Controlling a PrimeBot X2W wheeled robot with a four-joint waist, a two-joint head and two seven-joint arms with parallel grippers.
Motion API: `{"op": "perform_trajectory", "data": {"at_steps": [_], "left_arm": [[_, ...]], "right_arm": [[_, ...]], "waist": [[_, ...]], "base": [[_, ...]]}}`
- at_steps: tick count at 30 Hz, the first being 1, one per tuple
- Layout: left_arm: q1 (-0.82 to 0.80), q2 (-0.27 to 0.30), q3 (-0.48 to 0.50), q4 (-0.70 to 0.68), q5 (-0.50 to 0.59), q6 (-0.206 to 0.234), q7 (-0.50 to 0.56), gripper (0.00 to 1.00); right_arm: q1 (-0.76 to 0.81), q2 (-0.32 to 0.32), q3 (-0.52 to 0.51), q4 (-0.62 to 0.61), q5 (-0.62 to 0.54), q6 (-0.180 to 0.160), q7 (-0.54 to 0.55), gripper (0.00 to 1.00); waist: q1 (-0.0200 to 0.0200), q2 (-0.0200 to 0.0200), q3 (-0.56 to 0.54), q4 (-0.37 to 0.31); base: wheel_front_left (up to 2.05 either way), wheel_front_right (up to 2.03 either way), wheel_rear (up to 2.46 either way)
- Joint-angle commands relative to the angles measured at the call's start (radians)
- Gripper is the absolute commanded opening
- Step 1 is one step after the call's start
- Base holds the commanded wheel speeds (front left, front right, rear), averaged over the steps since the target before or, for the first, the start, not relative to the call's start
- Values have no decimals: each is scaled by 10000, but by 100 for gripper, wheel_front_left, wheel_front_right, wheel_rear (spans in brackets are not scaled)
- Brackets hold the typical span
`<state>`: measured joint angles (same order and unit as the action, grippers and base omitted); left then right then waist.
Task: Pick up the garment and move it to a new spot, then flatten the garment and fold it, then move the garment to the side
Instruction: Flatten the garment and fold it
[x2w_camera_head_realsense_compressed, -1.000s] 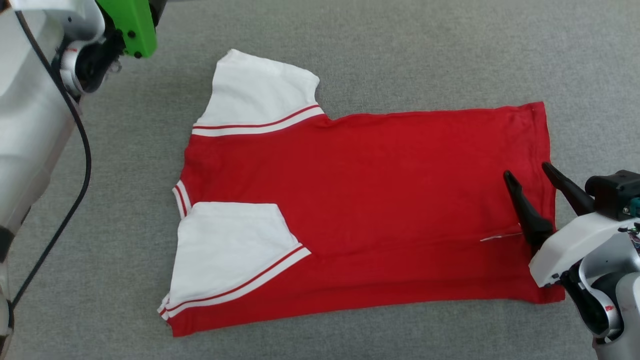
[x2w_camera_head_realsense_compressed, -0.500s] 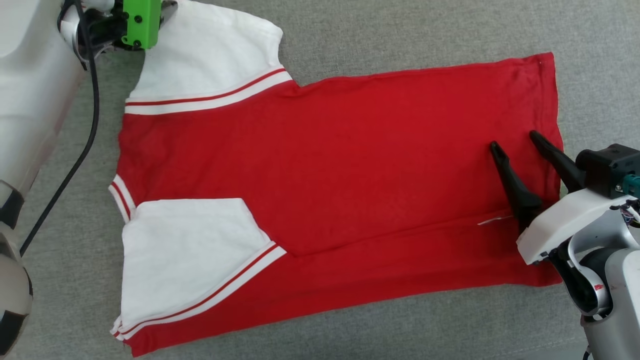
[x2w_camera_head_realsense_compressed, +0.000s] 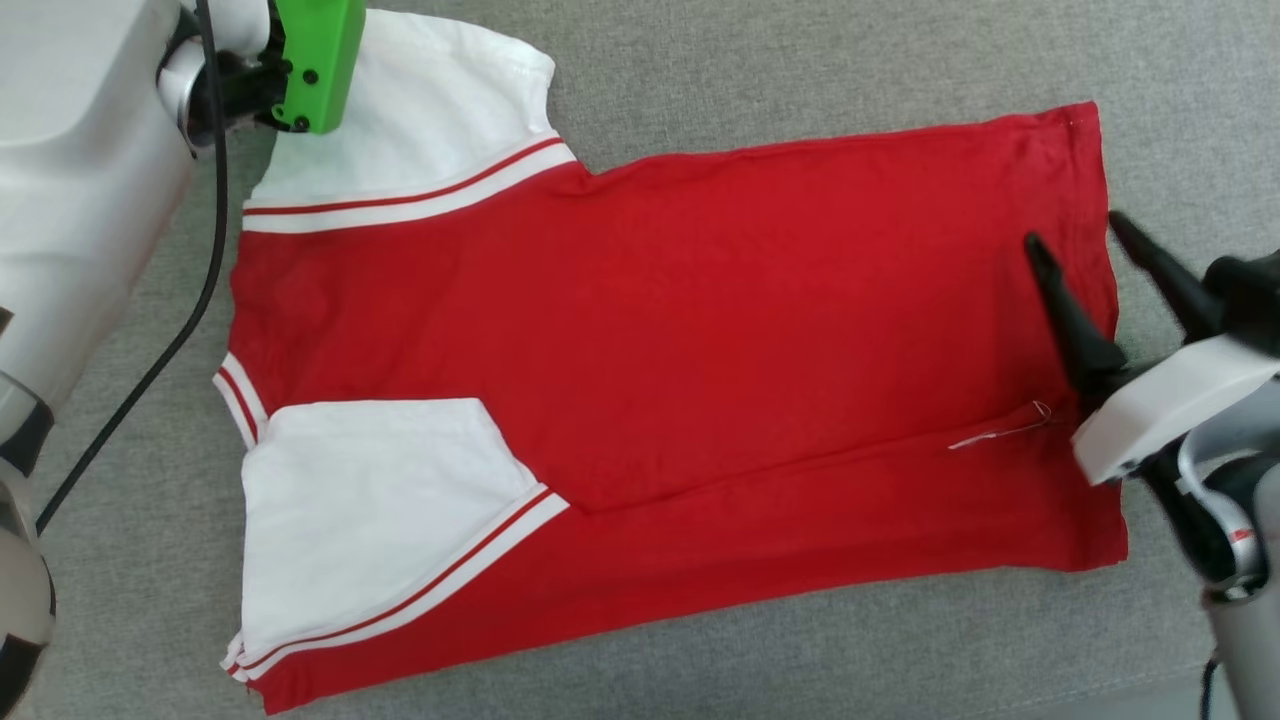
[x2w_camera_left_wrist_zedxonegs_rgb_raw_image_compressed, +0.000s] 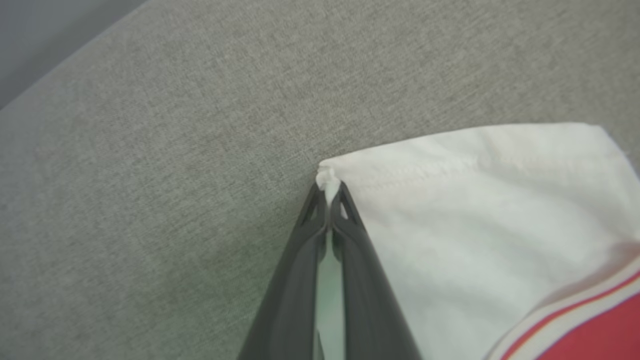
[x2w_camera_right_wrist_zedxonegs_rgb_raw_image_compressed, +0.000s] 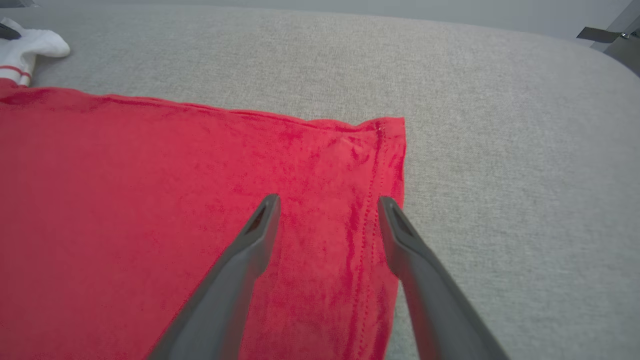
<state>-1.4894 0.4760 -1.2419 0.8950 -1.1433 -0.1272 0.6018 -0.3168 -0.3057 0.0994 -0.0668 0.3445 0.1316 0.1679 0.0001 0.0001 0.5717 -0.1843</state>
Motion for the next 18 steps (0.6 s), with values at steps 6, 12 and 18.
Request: {"op": "perform_trajectory", "data": {"at_steps": [6,12,18], "left_arm": [[483,133,-165,-604,131,-33,-1199,0],[778,146,-271,-1425,353,-34,-2018,0],[857,80,-323,-2001,626,-34,-2534,0]], "right_arm": [[-1310,-1312,-32,-36,265,-9,902,100],[-2439,-2740,778,625,1561,-9,3549,100],[-3654,-3593,1582,1801,3079,-9,6073,100]], "waist": [[-1,-1,-798,498],[-1,-1,-1160,959],[-1,-1,-1124,1337]], "base": [[0,0,0],[0,0,0],[0,0,0]]}}
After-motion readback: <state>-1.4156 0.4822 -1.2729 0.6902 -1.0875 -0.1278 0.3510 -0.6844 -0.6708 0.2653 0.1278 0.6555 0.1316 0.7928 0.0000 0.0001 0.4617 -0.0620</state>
